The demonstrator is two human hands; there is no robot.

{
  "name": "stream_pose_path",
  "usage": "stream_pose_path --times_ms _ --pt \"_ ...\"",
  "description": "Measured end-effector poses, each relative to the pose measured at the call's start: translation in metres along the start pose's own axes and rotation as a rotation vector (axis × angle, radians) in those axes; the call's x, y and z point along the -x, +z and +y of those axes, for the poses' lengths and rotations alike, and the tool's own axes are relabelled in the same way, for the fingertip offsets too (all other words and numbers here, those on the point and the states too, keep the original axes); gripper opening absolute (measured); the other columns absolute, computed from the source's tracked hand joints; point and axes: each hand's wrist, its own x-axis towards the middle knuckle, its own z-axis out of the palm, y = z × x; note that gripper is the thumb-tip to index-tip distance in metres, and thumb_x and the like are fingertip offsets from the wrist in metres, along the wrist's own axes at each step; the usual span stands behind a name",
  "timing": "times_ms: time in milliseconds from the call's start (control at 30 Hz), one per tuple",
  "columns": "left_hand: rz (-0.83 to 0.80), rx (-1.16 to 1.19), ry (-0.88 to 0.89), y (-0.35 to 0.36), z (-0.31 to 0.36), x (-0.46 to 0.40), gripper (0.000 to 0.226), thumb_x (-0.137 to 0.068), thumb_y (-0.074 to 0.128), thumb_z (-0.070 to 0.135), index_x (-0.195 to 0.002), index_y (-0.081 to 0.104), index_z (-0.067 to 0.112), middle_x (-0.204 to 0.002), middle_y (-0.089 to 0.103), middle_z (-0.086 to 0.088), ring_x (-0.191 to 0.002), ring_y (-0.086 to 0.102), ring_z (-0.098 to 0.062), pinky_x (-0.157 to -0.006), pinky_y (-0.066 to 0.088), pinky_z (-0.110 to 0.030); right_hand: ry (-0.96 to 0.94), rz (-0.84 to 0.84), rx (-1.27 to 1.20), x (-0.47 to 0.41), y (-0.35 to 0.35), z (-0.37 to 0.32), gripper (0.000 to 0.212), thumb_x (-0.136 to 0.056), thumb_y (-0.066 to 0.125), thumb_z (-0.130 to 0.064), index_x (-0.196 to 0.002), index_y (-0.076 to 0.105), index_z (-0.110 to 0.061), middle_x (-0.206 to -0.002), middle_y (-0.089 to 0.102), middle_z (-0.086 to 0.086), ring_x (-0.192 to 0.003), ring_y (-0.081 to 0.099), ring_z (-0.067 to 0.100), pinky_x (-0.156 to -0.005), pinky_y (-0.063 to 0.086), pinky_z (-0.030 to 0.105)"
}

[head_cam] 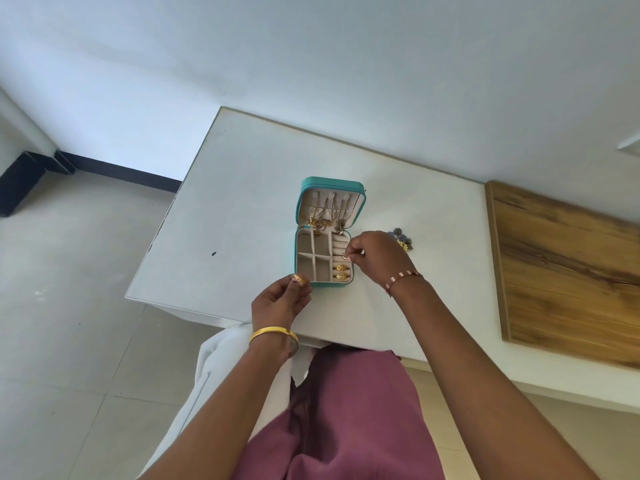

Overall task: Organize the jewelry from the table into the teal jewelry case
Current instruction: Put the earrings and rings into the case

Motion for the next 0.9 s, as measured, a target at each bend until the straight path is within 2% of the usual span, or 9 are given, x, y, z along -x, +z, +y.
stream_pose_path --times_ms 100,200,300,433,567,633,700,833,900 --pt "-0.019 -0.018 0.006 -0.001 -0.002 -0.002 0.010 -0.086 0.056 0.003 -0.083 0.065 0.007 -0.062 0.071 0.005 -0.060 0.068 -0.007 -0.065 0.058 -0.019 -0.007 -0.109 0.043 -0.005 -0.001 -0.006 0.013 -0.085 0.059 -0.010 -0.087 0.072 -0.010 -0.085 0.055 0.004 -0.092 0.060 0.025 -0.072 0.042 0.026" --pt "-0.027 -0.019 0.003 -0.002 -0.003 -0.004 0.009 -0.085 0.057 0.004 -0.086 0.066 0.005 -0.067 0.071 0.003 -0.063 0.068 -0.009 -0.066 0.058 -0.020 -0.001 -0.200 0.058 -0.008 0.000 -0.009 0.013 -0.085 0.059 -0.010 -0.090 0.071 -0.007 -0.094 0.060 0.011 -0.094 0.060 0.027 -0.074 0.041 0.026" --pt "-0.038 -0.025 -0.004 -0.004 -0.004 -0.006 0.008 -0.085 0.058 0.004 -0.087 0.066 0.004 -0.066 0.072 0.006 -0.064 0.069 -0.008 -0.066 0.057 -0.019 0.017 -0.230 0.037 -0.012 -0.002 -0.010 0.014 -0.086 0.058 -0.008 -0.092 0.070 -0.005 -0.090 0.060 0.011 -0.095 0.059 0.027 -0.073 0.038 0.024" --pt "-0.041 -0.032 -0.008 -0.004 -0.004 -0.006 0.009 -0.086 0.058 0.005 -0.084 0.067 0.006 -0.067 0.072 0.006 -0.066 0.069 -0.008 -0.068 0.057 -0.019 0.015 -0.271 0.026 -0.020 -0.005 -0.012 0.016 -0.087 0.056 -0.005 -0.094 0.069 -0.002 -0.104 0.067 0.014 -0.095 0.059 0.025 -0.073 0.035 0.020" --pt "-0.032 -0.040 -0.008 -0.003 -0.004 -0.006 0.007 -0.083 0.060 0.006 -0.083 0.067 0.007 -0.076 0.070 -0.002 -0.071 0.068 -0.014 -0.071 0.057 -0.021 0.014 -0.292 0.010 -0.027 -0.008 -0.013 0.016 -0.084 0.061 -0.006 -0.097 0.070 0.000 -0.104 0.068 0.015 -0.083 0.051 0.013 -0.056 0.033 0.013" --pt "-0.032 -0.042 -0.010 -0.003 -0.004 -0.006 0.006 -0.083 0.061 0.006 -0.082 0.067 0.008 -0.077 0.069 -0.003 -0.073 0.067 -0.015 -0.072 0.057 -0.022 0.026 -0.263 -0.032 -0.029 -0.008 -0.012 0.016 -0.081 0.065 -0.006 -0.095 0.070 -0.001 -0.101 0.069 0.015 -0.082 0.052 0.012 -0.058 0.036 0.016" --pt "-0.039 -0.042 -0.011 -0.003 -0.004 -0.006 0.007 -0.083 0.061 0.007 -0.082 0.067 0.009 -0.072 0.071 0.001 -0.071 0.068 -0.013 -0.072 0.057 -0.022 0.035 -0.210 -0.060 -0.029 -0.008 -0.010 0.015 -0.080 0.066 -0.005 -0.093 0.070 0.000 -0.100 0.069 0.015 -0.082 0.053 0.013 -0.069 0.037 0.018" --pt "-0.034 -0.043 -0.013 -0.003 -0.004 -0.006 0.007 -0.083 0.061 0.007 -0.081 0.067 0.010 -0.071 0.071 0.003 -0.069 0.069 -0.011 -0.073 0.057 -0.022 0.022 -0.206 -0.079 -0.028 -0.007 -0.008 0.015 -0.077 0.069 -0.005 -0.092 0.071 0.001 -0.098 0.070 0.015 -0.080 0.054 0.012 -0.063 0.039 0.018" --pt "-0.036 -0.041 -0.010 -0.004 -0.004 -0.007 0.008 -0.083 0.061 0.007 -0.079 0.068 0.011 -0.069 0.072 0.004 -0.069 0.068 -0.011 -0.072 0.057 -0.022 0.022 -0.211 -0.059 -0.028 -0.005 -0.009 0.016 -0.077 0.070 -0.005 -0.092 0.071 0.000 -0.098 0.070 0.014 -0.080 0.054 0.011 -0.071 0.039 0.019"
